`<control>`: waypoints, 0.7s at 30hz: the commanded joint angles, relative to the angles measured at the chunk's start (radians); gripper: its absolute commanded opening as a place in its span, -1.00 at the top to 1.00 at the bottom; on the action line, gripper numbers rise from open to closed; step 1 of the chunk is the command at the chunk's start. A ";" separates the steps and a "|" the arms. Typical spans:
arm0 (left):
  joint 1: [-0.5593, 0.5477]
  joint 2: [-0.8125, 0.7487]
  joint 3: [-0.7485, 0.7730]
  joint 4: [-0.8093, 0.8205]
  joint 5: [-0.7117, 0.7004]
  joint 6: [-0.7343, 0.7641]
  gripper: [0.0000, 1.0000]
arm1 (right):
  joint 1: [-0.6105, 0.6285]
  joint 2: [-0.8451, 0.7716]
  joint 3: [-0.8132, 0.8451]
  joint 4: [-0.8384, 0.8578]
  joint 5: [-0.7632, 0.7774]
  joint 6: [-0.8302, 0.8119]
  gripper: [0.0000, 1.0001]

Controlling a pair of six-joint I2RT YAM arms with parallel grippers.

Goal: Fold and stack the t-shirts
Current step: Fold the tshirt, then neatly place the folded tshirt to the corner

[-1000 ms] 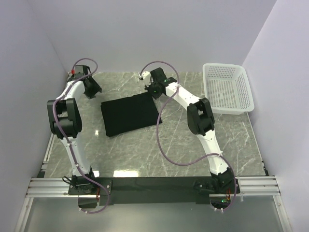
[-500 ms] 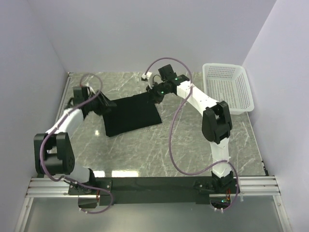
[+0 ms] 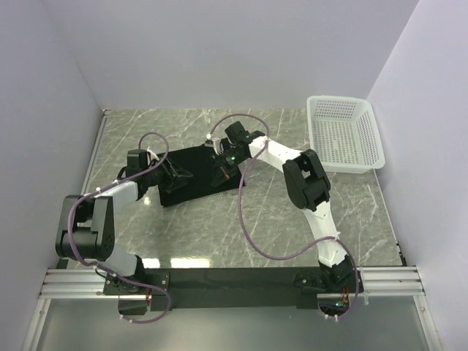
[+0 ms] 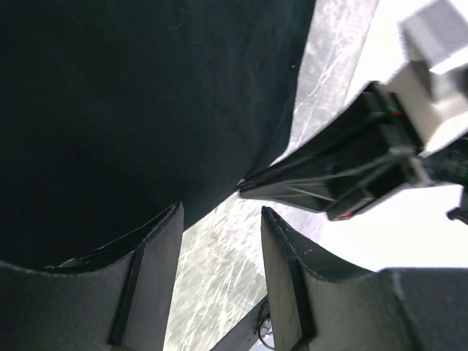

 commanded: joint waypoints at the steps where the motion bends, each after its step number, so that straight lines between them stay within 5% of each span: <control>1: -0.018 0.031 0.029 0.118 0.052 -0.035 -0.03 | 0.000 0.010 0.003 0.046 -0.044 0.074 1.00; 8: -0.048 0.135 -0.006 0.200 0.092 -0.055 0.00 | -0.007 0.025 -0.034 0.047 -0.042 0.077 1.00; 21: -0.045 0.164 -0.085 0.096 -0.029 0.036 0.03 | -0.076 0.039 -0.100 0.037 0.074 0.085 1.00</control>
